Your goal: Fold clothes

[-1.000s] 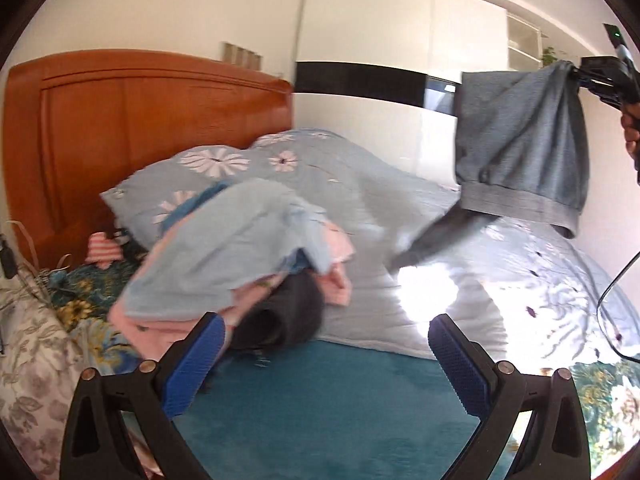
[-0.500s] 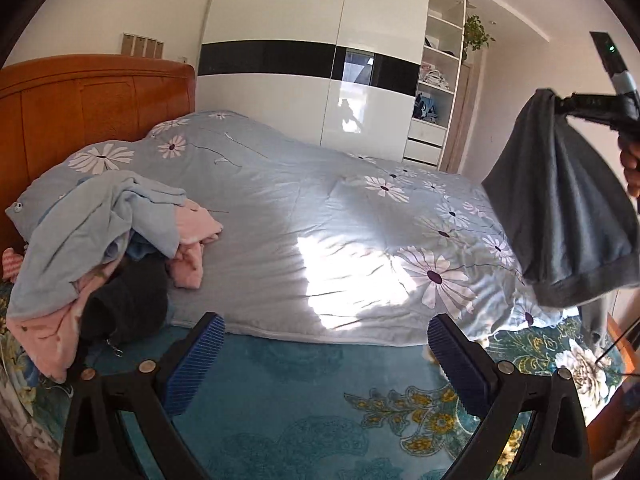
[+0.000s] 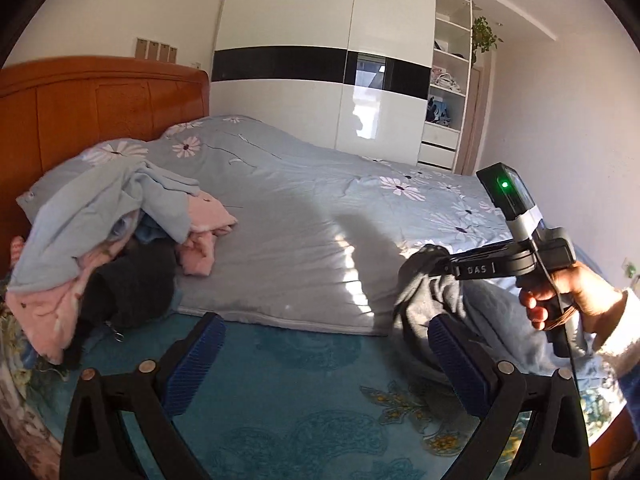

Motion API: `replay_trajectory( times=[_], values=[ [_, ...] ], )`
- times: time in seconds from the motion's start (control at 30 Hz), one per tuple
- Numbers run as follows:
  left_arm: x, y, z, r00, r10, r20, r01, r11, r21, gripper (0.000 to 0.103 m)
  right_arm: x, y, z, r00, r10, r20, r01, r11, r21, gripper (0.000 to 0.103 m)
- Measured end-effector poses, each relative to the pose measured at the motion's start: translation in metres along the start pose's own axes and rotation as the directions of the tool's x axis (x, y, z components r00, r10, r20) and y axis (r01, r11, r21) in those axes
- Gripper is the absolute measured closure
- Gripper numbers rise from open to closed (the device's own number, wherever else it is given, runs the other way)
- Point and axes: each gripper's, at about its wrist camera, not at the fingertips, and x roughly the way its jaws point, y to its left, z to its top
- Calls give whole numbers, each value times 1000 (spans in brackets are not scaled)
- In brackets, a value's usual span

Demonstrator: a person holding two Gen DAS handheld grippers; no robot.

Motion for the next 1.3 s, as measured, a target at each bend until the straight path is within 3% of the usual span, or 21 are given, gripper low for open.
replay_trajectory(
  times=[0.1, 0.17, 0.3, 0.4, 0.53, 0.63, 0.73, 0.77, 0.8, 0.87, 0.9, 0.93, 1.03, 1.13, 1.3],
  values=[
    [15, -17, -10, 997, -77, -27, 76, 996, -46, 0, -23, -3, -14, 1000, 16, 22, -16, 1000, -15, 61],
    [25, -36, -19, 993, -99, -70, 98, 995, -20, 0, -43, -12, -29, 998, 20, 57, -20, 1000, 0, 59],
    [39, -77, -42, 978, -150, -144, 159, 986, 49, 0, -83, -43, -83, 992, -77, 105, 72, 996, 47, 52],
    [51, -107, -60, 962, -178, -207, 199, 976, 84, 0, -85, -62, -141, 985, -173, 23, 171, 983, 63, 51],
    [74, -132, -77, 946, -148, -289, 190, 974, 123, 0, -61, -83, -208, 973, -188, -135, 203, 973, 110, 51],
    [89, -144, -87, 933, -107, -343, 168, 974, 154, 6, -45, -92, -233, 972, -164, -169, 191, 968, 163, 51],
    [96, -146, -91, 925, -69, -374, 144, 974, 176, 29, -40, -94, -235, 973, -179, -149, 203, 965, 168, 55],
    [97, -143, -91, 918, -71, -389, 145, 975, 165, 44, -40, -94, -234, 973, -182, -140, 205, 964, 171, 58],
    [98, -139, -91, 912, -73, -404, 147, 977, 154, 56, -42, -95, -232, 976, -175, -133, 198, 963, 182, 68],
    [95, -127, -83, 913, -81, -401, 138, 984, 116, 65, -45, -95, -229, 977, -173, -124, 194, 964, 180, 84],
    [93, -120, -79, 915, -84, -396, 132, 987, 94, 68, -45, -95, -229, 973, -193, -129, 213, 964, 162, 94],
    [91, -113, -74, 917, -88, -390, 126, 989, 72, 69, -45, -95, -229, 967, -215, -134, 234, 960, 152, 96],
    [84, -93, -60, 923, -98, -373, 109, 994, 7, 74, -56, -104, -226, 958, -267, -104, 282, 942, 182, 100],
    [73, -76, -40, 937, -98, -336, 95, 995, -27, 80, -92, -122, -219, 944, -331, -20, 324, 910, 257, 100],
    [49, -62, -6, 966, -82, -244, 79, 997, -22, 82, -162, -150, -201, 879, -465, 102, 409, 847, 341, 100]
  ],
)
